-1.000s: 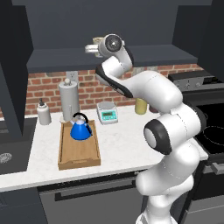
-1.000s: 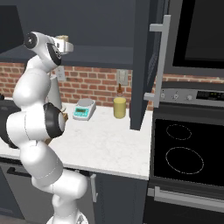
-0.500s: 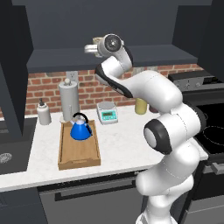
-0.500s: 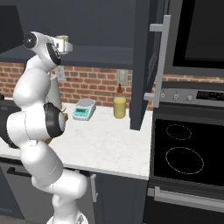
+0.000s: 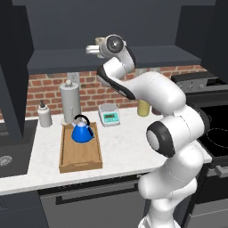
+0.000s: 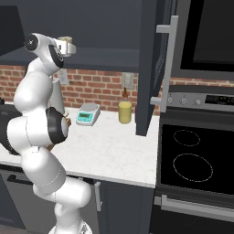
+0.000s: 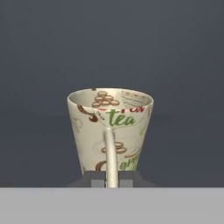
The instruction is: Pick the kettle from the counter and place it on the tray. Then pick the mug from the cabinet and place it on the tray. Then close the cabinet doors.
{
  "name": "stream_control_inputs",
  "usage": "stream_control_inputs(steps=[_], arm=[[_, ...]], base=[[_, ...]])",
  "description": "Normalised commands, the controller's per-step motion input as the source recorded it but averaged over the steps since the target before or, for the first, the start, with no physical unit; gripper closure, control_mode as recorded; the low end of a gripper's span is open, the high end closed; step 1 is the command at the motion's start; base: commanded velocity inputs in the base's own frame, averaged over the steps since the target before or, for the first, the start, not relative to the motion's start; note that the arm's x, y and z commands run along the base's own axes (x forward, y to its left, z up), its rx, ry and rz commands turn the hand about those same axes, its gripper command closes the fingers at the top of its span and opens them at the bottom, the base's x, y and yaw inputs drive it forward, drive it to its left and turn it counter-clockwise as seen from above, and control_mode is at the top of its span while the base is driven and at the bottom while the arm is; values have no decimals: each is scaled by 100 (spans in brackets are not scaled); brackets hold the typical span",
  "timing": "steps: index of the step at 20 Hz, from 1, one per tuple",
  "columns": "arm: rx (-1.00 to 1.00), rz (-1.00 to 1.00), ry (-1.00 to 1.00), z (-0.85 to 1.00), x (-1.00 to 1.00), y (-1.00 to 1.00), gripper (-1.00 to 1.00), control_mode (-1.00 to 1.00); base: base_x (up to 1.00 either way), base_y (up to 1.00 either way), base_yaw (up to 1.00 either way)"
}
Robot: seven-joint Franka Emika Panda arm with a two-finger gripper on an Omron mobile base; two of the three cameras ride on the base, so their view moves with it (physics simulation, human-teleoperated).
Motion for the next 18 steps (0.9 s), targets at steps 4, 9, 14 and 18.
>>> stream_control_inputs(steps=[4, 9, 14, 18], arm=[[0, 0, 0, 0, -3, 0, 100, -100], [-1, 0, 0, 0, -1, 5, 100, -100], [0, 0, 0, 0, 0, 0, 100, -100], [0, 0, 0, 0, -1, 0, 100, -100]], base=[[0, 0, 0], [0, 0, 0], [0, 0, 0], [0, 0, 0]])
